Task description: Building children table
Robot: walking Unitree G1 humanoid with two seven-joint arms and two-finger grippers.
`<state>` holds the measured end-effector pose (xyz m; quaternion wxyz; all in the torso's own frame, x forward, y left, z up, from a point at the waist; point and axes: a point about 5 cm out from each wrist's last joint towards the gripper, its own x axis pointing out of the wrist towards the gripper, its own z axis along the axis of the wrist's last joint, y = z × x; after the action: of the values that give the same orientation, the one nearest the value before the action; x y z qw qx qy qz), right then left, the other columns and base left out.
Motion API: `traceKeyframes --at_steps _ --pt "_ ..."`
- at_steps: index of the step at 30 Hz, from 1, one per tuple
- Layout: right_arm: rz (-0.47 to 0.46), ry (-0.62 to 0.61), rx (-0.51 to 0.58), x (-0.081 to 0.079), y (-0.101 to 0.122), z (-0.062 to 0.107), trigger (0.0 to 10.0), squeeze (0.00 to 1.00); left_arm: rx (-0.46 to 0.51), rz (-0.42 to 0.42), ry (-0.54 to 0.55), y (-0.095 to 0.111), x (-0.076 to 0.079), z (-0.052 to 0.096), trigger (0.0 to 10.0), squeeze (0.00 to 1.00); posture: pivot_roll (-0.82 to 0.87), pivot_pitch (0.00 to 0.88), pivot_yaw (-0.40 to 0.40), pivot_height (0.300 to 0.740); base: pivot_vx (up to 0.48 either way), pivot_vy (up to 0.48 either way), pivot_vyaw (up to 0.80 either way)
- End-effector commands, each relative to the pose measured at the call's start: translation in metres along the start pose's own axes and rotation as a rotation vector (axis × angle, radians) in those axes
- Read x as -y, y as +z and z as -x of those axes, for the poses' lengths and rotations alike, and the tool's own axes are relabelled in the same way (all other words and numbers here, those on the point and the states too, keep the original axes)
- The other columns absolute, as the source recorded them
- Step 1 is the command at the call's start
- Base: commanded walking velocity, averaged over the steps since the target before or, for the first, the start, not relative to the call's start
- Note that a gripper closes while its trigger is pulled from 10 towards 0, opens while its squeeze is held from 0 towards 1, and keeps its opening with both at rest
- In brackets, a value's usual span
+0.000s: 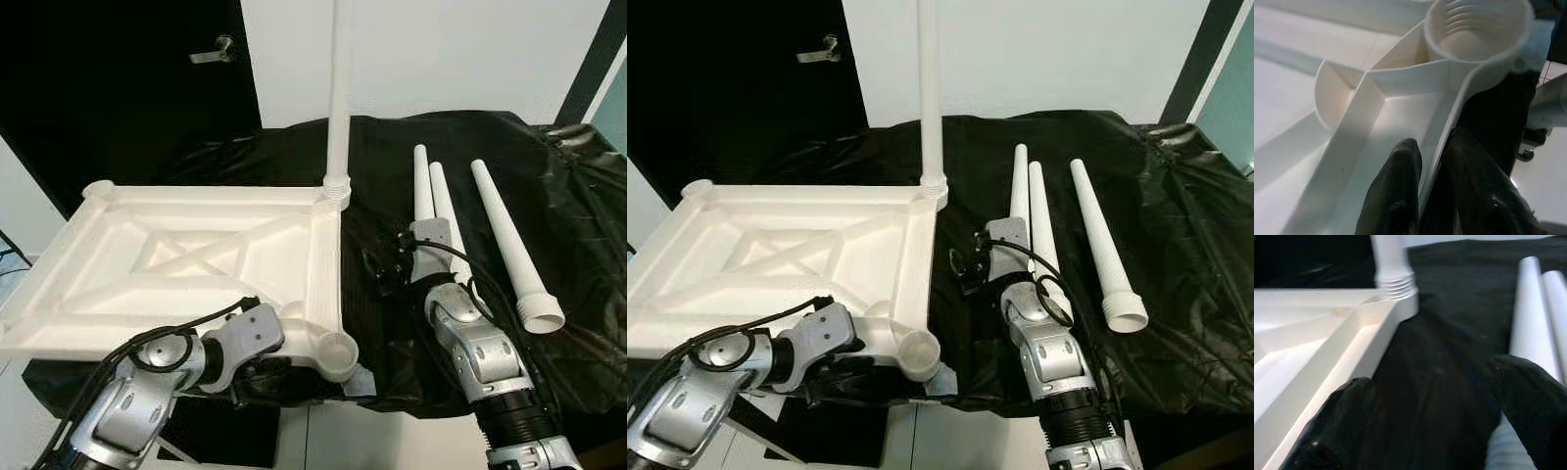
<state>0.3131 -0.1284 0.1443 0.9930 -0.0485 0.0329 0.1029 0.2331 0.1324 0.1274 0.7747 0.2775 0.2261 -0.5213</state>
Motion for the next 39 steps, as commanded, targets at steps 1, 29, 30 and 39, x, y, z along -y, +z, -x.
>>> traceKeyframes --at_steps 1,29,30,39 --pt "-0.002 -0.013 0.024 0.001 0.005 -0.001 10.0 0.0 -0.06 0.062 0.076 -0.015 0.001 -0.006 10.0 0.0 -0.01 0.0 0.045 0.74 0.0 0.0 0.0" --pt "-0.035 -0.438 0.105 0.044 0.018 0.009 10.0 0.0 0.206 0.11 0.276 0.036 -0.025 -0.005 10.0 0.0 -0.01 0.0 0.058 0.74 0.0 0.0 0.0" --pt "-0.035 -0.493 0.108 0.05 0.019 0.013 10.0 0.0 0.302 0.142 0.235 0.044 -0.022 -0.002 10.0 0.0 -0.01 0.0 0.052 0.74 0.0 0.0 0.0" --pt "-0.061 -0.636 0.031 0.067 0.009 0.026 10.0 0.0 0.51 0.073 0.217 0.068 -0.019 0.011 10.0 0.0 -0.01 0.0 0.029 0.74 0.0 0.0 0.0"
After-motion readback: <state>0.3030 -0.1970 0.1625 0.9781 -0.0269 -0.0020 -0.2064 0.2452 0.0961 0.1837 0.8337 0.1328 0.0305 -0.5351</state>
